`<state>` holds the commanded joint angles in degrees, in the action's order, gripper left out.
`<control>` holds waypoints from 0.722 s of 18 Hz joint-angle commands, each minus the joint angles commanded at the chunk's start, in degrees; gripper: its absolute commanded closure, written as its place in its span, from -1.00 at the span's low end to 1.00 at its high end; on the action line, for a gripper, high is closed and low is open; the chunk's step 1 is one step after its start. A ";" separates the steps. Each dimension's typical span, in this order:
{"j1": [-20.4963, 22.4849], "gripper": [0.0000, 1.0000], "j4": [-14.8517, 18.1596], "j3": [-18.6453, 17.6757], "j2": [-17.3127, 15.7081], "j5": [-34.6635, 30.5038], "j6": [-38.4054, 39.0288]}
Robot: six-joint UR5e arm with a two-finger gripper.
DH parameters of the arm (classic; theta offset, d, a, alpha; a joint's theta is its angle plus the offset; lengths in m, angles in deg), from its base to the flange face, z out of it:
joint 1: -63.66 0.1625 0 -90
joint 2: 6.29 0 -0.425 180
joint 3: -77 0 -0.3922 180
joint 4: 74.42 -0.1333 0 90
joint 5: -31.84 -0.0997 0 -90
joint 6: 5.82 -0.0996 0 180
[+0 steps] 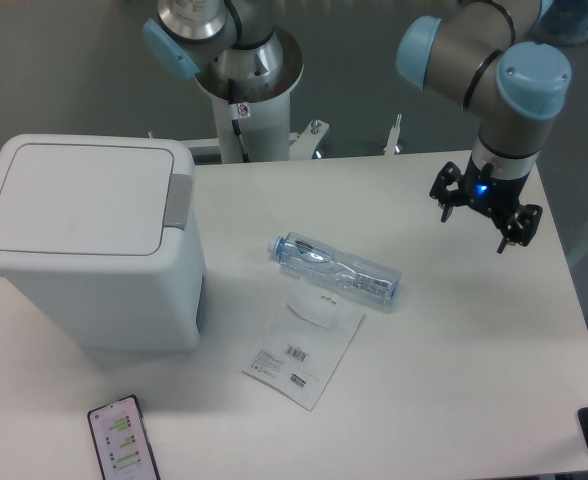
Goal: Open the trash can
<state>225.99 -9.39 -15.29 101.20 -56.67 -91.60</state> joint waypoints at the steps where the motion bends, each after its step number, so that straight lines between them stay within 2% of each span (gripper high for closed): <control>1: 0.09 -1.00 0.27 0.00 0.00 0.00 0.00; 5: 0.35 -1.00 0.44 0.53 -0.17 0.27 0.09; 10: 0.00 -1.00 0.71 -0.61 -0.44 0.35 2.71; 13: 0.17 -1.00 0.36 -3.24 -2.63 1.40 6.57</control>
<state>226.17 -9.03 -18.53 98.58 -55.27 -85.04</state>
